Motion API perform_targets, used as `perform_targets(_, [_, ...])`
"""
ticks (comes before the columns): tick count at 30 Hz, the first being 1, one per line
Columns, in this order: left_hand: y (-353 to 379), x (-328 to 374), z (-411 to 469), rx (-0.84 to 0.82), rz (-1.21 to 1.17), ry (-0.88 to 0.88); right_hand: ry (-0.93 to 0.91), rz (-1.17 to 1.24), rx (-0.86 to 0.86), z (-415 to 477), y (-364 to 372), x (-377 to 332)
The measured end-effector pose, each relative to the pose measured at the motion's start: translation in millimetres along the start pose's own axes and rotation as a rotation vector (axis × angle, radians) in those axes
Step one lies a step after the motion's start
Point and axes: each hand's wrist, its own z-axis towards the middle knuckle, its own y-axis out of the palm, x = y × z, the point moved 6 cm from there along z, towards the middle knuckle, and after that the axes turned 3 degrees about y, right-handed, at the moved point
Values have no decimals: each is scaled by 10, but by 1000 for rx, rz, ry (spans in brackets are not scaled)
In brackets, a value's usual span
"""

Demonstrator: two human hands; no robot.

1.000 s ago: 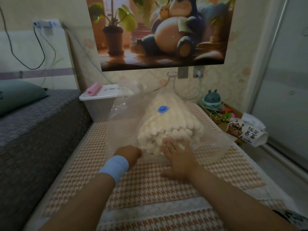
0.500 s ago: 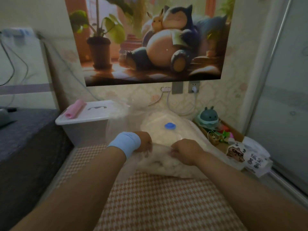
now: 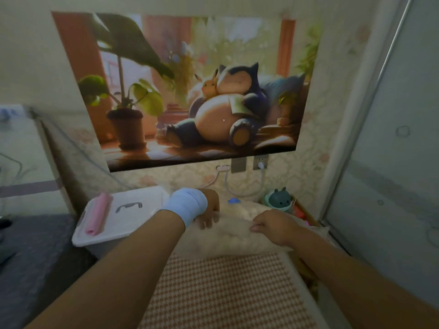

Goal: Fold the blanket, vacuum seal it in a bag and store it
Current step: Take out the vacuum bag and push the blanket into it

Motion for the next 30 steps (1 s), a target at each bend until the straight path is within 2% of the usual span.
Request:
perform_targets(2, [-559,29,-312,85,-44,-12,-17,-27,23,-46,-521,-251])
perform_targets(8, [-2060,116,-1327,395,89,-90,-51,-83,156,-357,-2106,-1031])
perform_targets(11, [-2501,111,-1691,436,142,-169,-27,-92,157,-569,-2704,-1311])
perform_targets(15, [-2955,357,-2192,507,180,-35,-31,-154,89,-811,-3223,-1690])
perform_targets(20, [-3108,680,-2564,500,302,90,-165,5,145,-1036,-3406,-2372])
perform_targets(22, [-3142,651,-2693,588,326,107,-179,65,127,-1052,-3431,-2401])
perform_targets(23, [-3154,567,-2788,646,282,109,-179,74,106,-1064,-3452,-2377])
perform_targets(25, [-3109,250,-2910,699,40,110,-164,100,81,-1101,-3510,-2298])
perform_targets(27, [-2909,-128,-2982,634,-213,79,-143,128,58,-1140,-3520,-2234])
perform_targets(30, [-2466,-540,-2923,455,-237,6,-103,211,17,-1130,-3454,-2195])
